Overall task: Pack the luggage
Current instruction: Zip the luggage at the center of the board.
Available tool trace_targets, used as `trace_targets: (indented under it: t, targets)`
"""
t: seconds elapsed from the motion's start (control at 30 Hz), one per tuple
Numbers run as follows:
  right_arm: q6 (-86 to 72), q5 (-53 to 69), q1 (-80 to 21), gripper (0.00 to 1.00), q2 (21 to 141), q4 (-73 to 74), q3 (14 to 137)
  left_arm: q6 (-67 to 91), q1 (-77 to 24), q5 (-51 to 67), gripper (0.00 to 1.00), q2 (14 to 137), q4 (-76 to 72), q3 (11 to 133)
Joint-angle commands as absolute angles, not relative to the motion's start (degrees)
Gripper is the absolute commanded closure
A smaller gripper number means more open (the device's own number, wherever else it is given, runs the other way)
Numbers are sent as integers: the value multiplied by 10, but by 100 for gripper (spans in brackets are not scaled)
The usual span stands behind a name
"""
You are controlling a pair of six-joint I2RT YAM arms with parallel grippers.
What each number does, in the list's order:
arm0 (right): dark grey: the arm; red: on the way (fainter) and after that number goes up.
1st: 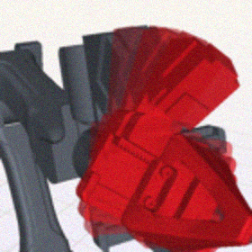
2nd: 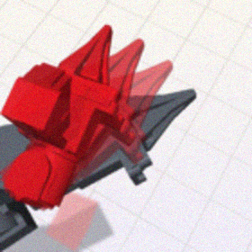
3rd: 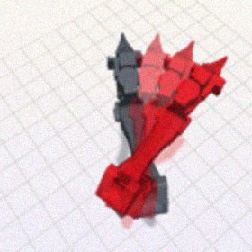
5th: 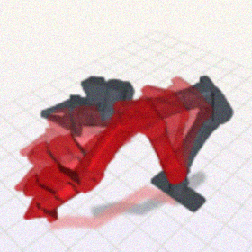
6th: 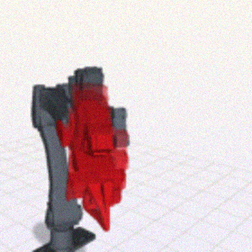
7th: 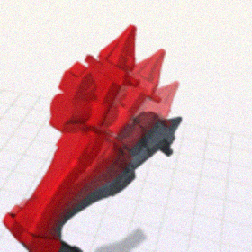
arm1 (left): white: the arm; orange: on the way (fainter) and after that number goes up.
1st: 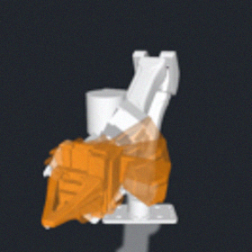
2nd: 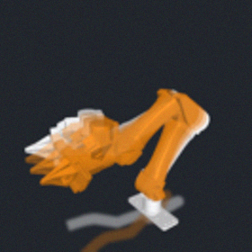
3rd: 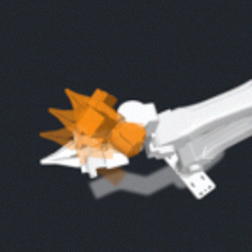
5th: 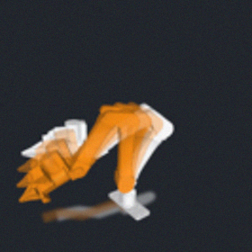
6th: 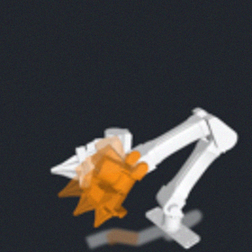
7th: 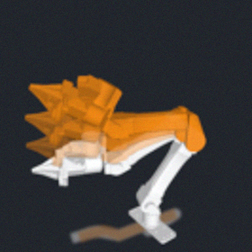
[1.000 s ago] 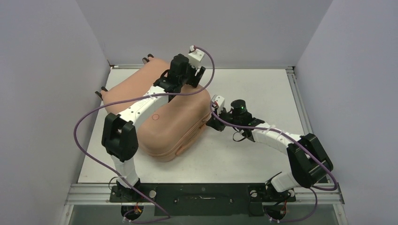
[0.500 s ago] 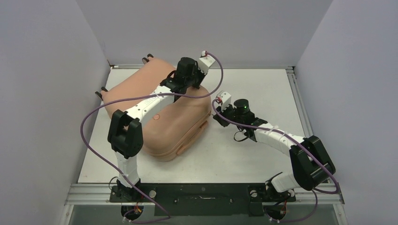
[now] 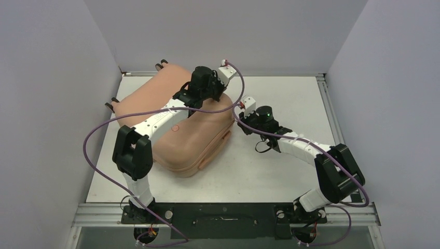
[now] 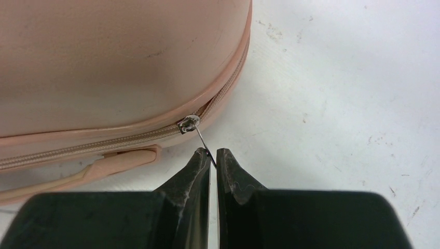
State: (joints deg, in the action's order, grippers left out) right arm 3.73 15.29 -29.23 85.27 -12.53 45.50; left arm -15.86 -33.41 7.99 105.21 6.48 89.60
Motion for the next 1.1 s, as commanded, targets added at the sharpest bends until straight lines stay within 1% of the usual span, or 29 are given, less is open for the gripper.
trace_targets:
  t: [0.0, 0.07, 0.13, 0.2, 0.27, 0.37, 0.47, 0.57, 0.7, 0.8, 0.93, 1.07]
  targets:
    - [23, 18, -245, 95, 874, -205, 501, -134, -331, 62, 100, 1066, 200, 869]
    - [20, 30, -246, 95, 868, -213, 491, -90, -315, 3, 92, 1050, 192, 901]
    - [18, 40, -247, 95, 862, -219, 480, -47, -297, -103, 86, 1030, 179, 936]
    - [18, 49, -246, 95, 861, -219, 476, -28, -279, -209, 76, 1010, 164, 963]
    - [15, 56, -247, 95, 861, -222, 476, -23, -250, -283, 72, 996, 147, 976]
    - [6, 67, -248, 95, 864, -229, 477, -6, -183, -346, 68, 996, 140, 996]
    - [2, 78, -251, 95, 864, -231, 477, -18, -118, -405, 68, 1021, 122, 1011]
    - [0, 89, -254, 95, 862, -233, 474, -66, -69, -448, 68, 1054, 37, 1002]
    - [0, 99, -254, 95, 859, -237, 468, -199, -57, -513, 68, 1121, -123, 998]
    - [0, 107, -250, 95, 856, -241, 461, -292, -56, -541, 68, 1192, -190, 1022]
    - [0, 119, -242, 95, 850, -243, 455, -370, -50, -552, 68, 1266, -209, 1078]
    - [-11, 123, -237, 95, 854, -246, 454, -382, -50, -535, 70, 1306, -178, 1103]
